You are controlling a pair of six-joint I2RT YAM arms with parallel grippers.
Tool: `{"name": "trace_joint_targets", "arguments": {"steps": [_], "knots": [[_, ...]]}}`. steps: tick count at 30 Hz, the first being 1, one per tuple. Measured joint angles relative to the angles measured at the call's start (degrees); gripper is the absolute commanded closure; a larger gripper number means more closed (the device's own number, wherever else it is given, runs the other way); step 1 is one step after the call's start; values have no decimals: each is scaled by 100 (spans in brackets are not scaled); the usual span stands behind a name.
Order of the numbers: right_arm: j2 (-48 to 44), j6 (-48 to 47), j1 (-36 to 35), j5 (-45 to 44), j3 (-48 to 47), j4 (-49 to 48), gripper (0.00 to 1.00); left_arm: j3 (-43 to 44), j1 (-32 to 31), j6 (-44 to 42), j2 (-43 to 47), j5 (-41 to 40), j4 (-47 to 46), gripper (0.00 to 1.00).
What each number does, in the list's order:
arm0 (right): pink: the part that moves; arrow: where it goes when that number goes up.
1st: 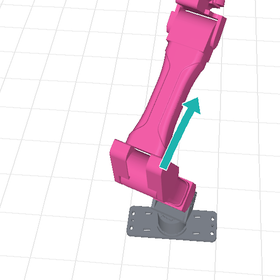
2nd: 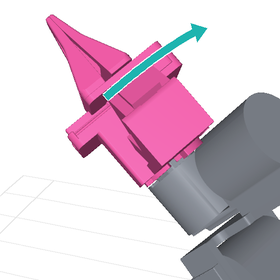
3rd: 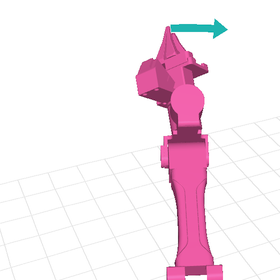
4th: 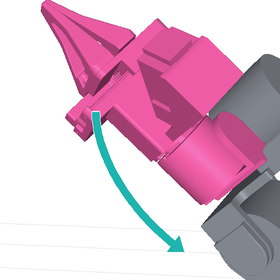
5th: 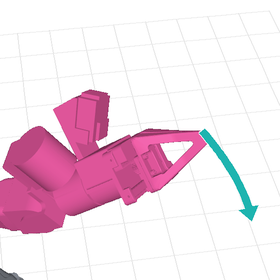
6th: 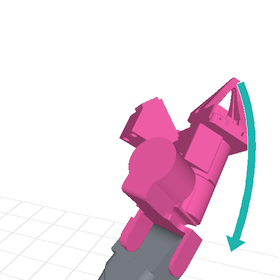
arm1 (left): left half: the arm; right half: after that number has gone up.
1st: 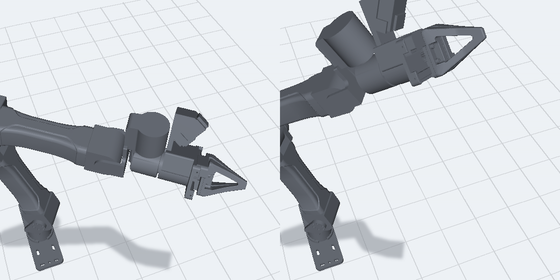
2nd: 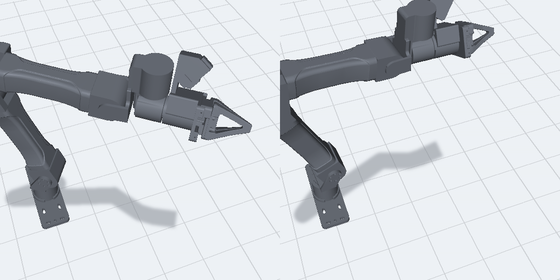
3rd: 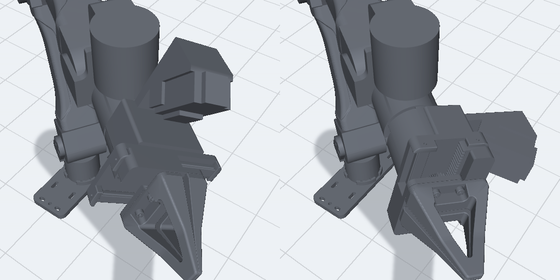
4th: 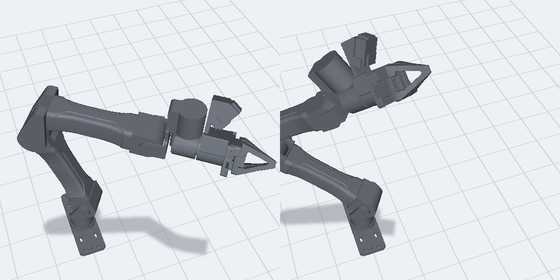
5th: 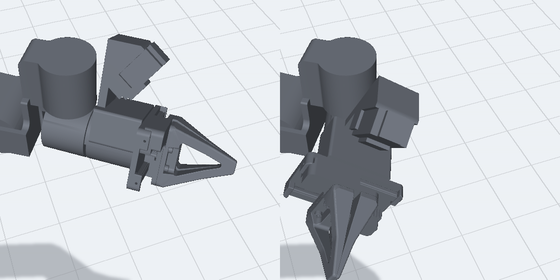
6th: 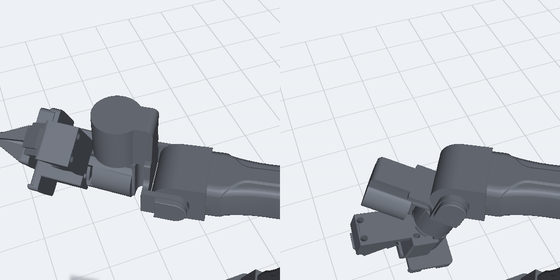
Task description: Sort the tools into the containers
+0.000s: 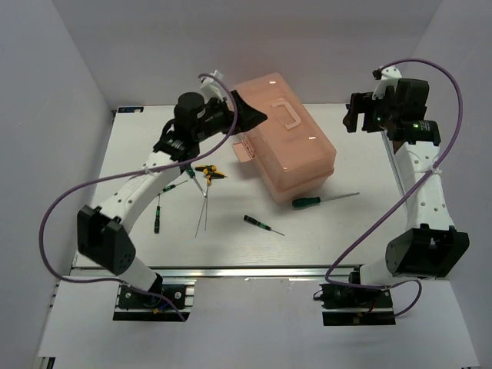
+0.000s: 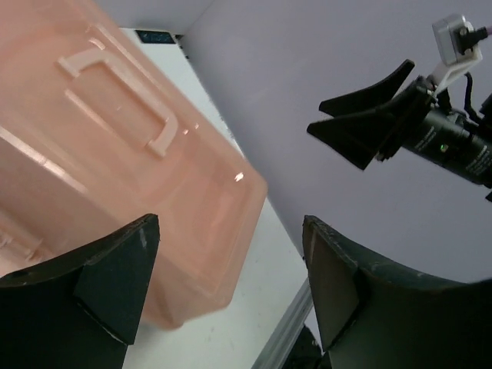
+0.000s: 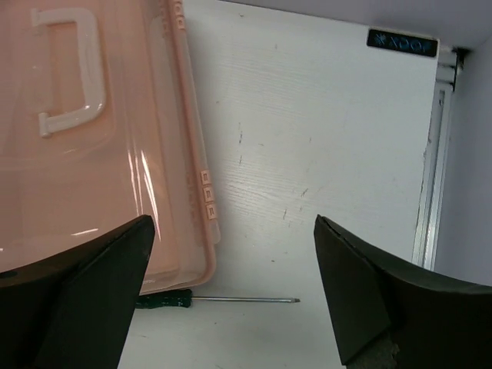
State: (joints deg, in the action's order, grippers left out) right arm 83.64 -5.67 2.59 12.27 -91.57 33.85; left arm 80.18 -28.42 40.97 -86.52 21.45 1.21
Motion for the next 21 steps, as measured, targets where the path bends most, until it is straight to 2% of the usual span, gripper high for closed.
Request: {"name": "trace_joint_targets", "arguments": {"steps": [3,4,7,9,11,14,20,21], "knots": [[-70,-448,0,459,107,-203,11,761,-140,55,-737,-9,13,33],[-168,-702,-11,643,254,-339,11,966,-173,76,-949,-9,15,49],[-518,-1209,-203,870,616,-555,11,1508,-251,203,-1547,-98,81,70],[-623,-1353,-378,907,623,-649,11,1886,-284,284,-1921,-179,144,70],[-525,-1318,-501,909,352,-675,11,2291,-299,328,-2282,-295,208,63],[-90,-793,-374,1023,-173,-837,16,3086,-337,385,-2883,-490,402,51],[1130,321,-98,1335,-566,-1047,26,4371,-367,407,-3847,-820,876,47],[1373,450,-96,1381,-619,-1043,27,4492,-369,417,-3965,-861,933,44]]}}
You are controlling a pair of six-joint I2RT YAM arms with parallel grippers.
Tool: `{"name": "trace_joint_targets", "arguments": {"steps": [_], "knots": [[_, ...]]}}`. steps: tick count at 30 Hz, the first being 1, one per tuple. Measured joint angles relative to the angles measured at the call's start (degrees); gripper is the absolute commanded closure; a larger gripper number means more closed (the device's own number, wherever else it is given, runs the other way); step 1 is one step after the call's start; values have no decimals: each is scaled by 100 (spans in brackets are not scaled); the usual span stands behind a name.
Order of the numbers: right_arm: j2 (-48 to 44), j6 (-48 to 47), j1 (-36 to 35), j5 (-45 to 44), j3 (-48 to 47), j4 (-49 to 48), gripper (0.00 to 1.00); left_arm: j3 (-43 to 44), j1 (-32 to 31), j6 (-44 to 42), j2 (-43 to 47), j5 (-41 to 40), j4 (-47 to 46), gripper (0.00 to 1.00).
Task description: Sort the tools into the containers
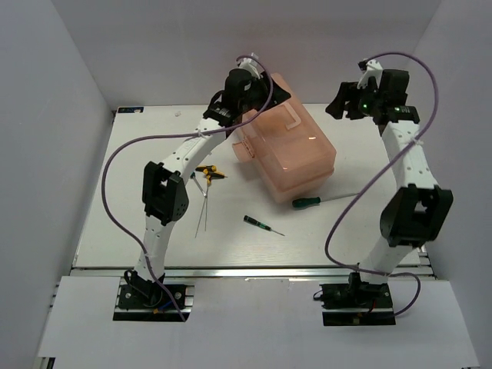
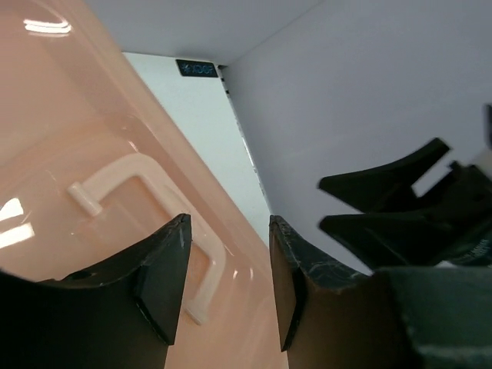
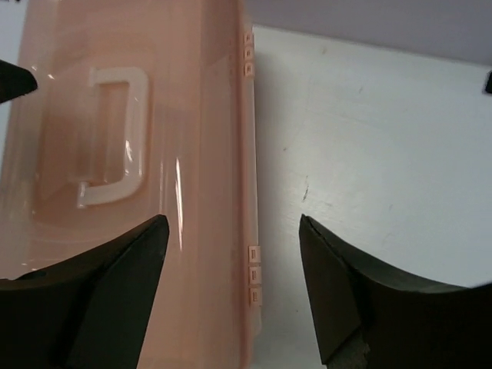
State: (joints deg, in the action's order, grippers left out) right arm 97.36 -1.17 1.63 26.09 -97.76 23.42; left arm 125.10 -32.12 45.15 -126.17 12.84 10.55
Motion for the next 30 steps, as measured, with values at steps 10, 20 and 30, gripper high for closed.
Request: {"name": "trace_joint_targets", "arguments": {"steps": [10,20,30], "knots": [[1008,837,-7,935,-57,168,37,208,-188,140,-382,-308,555,37],[638,1139,-308,1502,675,-192,43,299,-326,160,-378,-555,833,35],[-90,1250,-785,1370,1604,-514,45,389,-442,254,-223,-1405,1670,34]]}}
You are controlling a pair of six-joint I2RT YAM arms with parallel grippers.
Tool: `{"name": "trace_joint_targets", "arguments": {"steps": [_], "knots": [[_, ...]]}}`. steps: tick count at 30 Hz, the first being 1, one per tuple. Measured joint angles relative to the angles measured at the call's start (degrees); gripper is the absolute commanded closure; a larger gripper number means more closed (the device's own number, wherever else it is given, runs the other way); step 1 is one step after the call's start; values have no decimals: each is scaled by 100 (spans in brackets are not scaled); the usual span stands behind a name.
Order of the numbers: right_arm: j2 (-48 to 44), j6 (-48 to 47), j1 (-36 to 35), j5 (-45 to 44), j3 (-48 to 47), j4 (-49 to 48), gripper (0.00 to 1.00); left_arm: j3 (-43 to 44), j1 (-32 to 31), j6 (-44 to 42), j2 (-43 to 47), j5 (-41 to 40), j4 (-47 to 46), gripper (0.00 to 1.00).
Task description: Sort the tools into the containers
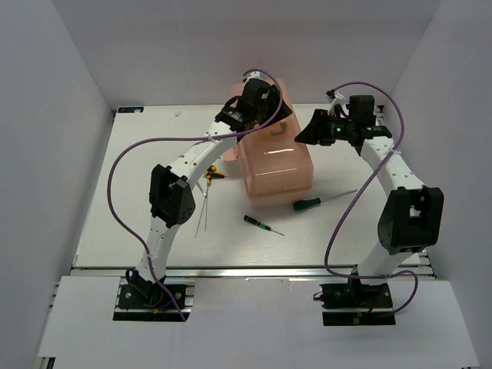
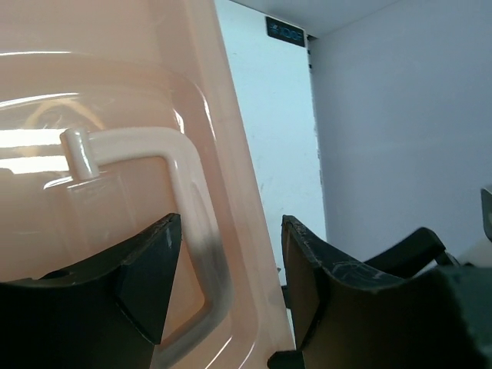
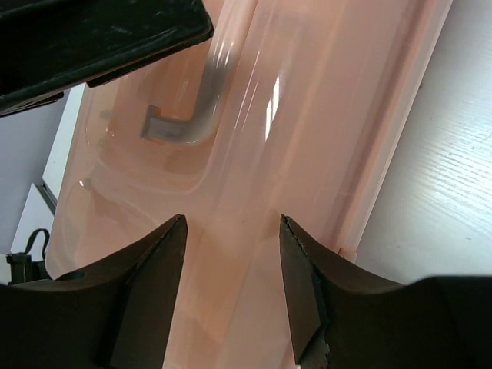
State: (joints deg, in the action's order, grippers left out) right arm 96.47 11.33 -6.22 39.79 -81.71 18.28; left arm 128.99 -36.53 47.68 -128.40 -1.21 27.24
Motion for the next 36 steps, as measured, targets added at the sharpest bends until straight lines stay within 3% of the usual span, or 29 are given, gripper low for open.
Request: {"name": "trace_joint_targets", "arguments": {"steps": [6,18,27,36], "knots": [[-142,157,-122,-83,192,-98,44,208,-107,-4,44,-546,581,35],[-599,247,-573,-890,566,-254,40,693,-289,195,-83,-695,1508,37],[-761,348,-621,-1080,776,-457,39,645,-275,332,-116,-627,1447,49],[-1051,227,-660,-1182,951,-278,30,-374,-192,345,264,-201,304,52]]}}
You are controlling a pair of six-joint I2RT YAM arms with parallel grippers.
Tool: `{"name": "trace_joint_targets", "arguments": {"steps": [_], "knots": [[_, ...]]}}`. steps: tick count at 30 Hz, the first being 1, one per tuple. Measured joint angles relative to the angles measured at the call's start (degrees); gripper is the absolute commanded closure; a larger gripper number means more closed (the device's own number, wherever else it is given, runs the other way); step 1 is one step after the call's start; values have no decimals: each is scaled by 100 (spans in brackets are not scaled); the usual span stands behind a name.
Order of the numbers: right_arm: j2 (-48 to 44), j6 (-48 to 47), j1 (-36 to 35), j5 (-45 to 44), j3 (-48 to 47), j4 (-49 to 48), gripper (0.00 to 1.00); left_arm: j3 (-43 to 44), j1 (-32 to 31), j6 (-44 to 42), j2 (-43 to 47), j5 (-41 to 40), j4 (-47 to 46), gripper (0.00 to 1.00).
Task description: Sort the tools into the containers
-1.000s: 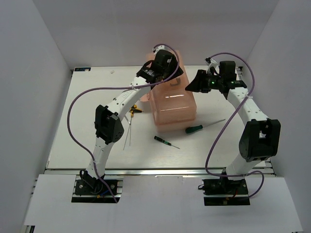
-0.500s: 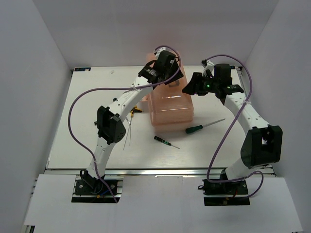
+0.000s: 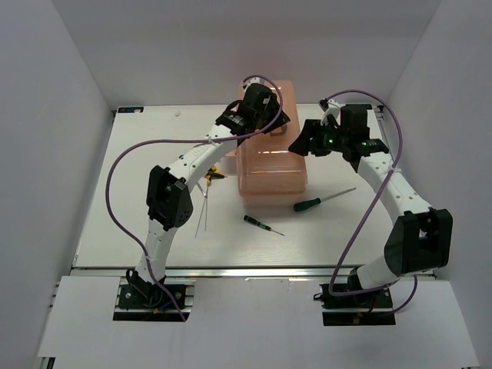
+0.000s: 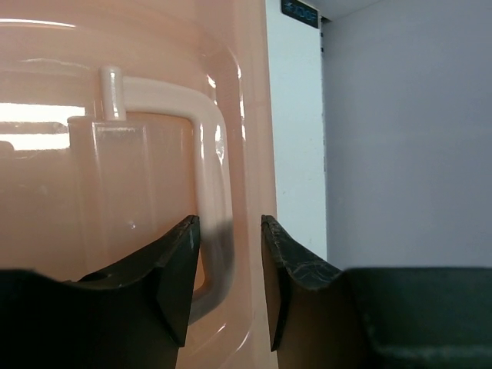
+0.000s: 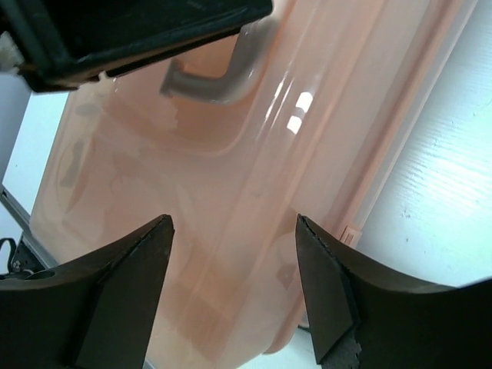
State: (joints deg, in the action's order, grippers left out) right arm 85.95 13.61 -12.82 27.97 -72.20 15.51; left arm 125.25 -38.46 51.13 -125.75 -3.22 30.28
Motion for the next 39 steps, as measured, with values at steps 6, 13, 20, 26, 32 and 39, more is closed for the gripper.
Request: {"name": "trace_joint_targets", "arguments": {"steps": [6,13,20,26,32,39], "knots": [[-354,-105,-35,-66,-17,282,29,-520,127,55,173,505,-704,53],[-496,-129,83,-131,-295,348,29,-892,278,181,243,1073,-1351,53],[-87,59,232,-90,-702,149,32,-1231,380,334,249,1550,-2035,55],[570,280,229,24,-1086,-50,34,-1626,501,540,310,1956,-2706,57],[1088,446,229,125,-1436,-177,38,-1873,586,660,341,2229,-3167,57],[1478,546,216,192,-1773,-315,41,-1971,638,754,341,2391,-3386,57]]}}
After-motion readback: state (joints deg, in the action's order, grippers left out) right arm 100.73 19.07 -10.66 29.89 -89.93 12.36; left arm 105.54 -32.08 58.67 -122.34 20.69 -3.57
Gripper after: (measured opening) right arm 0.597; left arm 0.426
